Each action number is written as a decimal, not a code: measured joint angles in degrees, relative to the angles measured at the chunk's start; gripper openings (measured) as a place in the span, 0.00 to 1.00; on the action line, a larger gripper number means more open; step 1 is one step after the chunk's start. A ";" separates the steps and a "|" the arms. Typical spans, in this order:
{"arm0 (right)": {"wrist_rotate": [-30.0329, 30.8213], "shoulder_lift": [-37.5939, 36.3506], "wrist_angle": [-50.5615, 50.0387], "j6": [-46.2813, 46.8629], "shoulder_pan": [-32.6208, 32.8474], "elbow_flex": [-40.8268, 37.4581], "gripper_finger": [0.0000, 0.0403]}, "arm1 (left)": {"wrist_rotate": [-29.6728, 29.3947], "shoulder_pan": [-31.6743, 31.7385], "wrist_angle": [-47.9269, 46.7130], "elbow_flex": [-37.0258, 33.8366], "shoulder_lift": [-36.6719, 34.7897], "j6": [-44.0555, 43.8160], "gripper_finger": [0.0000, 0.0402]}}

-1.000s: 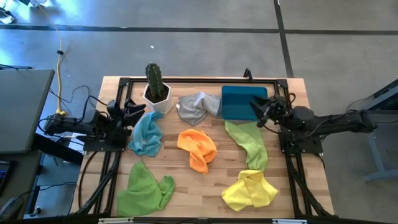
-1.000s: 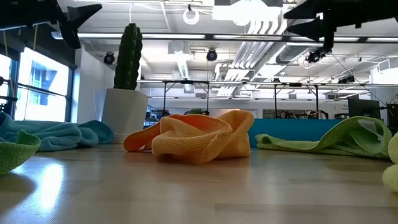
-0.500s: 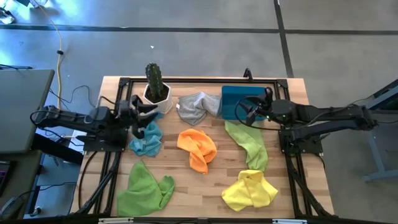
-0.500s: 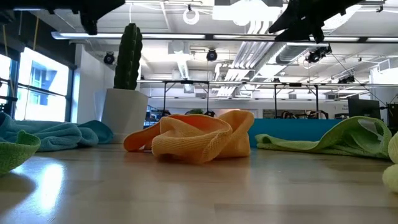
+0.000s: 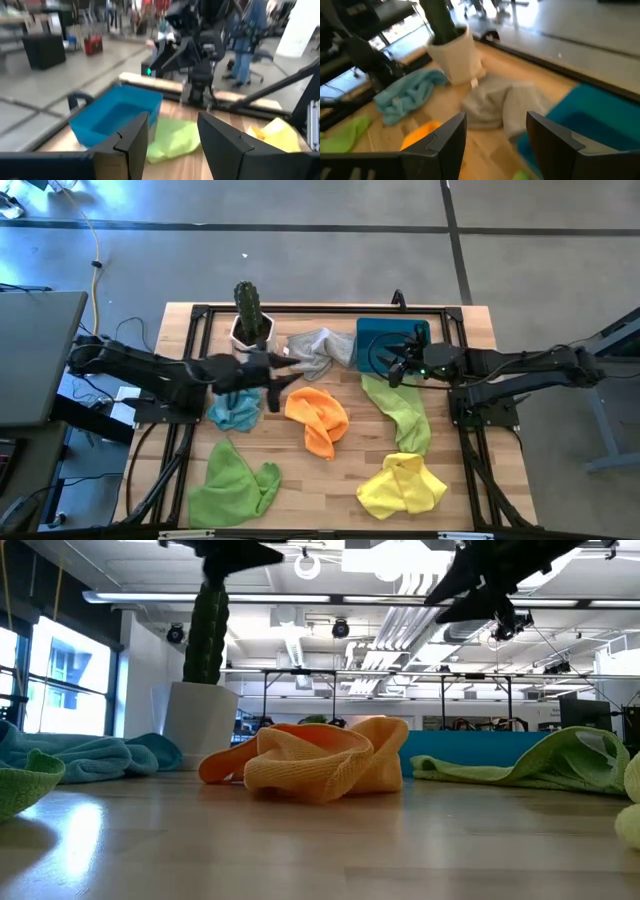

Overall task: Fold microfiber towels
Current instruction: Fold the light green microfiber cloth

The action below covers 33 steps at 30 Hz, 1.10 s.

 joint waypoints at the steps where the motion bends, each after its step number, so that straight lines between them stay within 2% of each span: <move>1: -1.18 0.35 -0.83 0.56 0.00 0.00 0.50 | 0.37 -0.12 -0.59 1.25 1.99 -0.85 0.39; 7: -7.27 4.00 -4.71 3.21 1.64 0.00 0.50 | 1.30 -2.10 -2.08 6.66 12.63 -2.60 0.39; 12: -7.76 7.79 -5.35 3.40 4.89 0.00 0.50 | 1.30 -3.86 -2.38 8.79 20.14 -4.51 0.39; 21: -7.88 12.82 -8.90 9.49 9.99 0.00 0.50 | 1.30 -4.63 -2.69 9.17 32.75 -15.70 0.39; 28: -9.94 13.71 -10.83 9.37 14.31 0.00 0.50 | 1.52 -7.14 -6.94 9.15 38.38 -25.44 0.39; 33: -9.94 13.67 -11.15 9.37 16.61 0.00 0.50 | 2.68 -10.06 -15.53 9.15 38.49 -28.75 0.39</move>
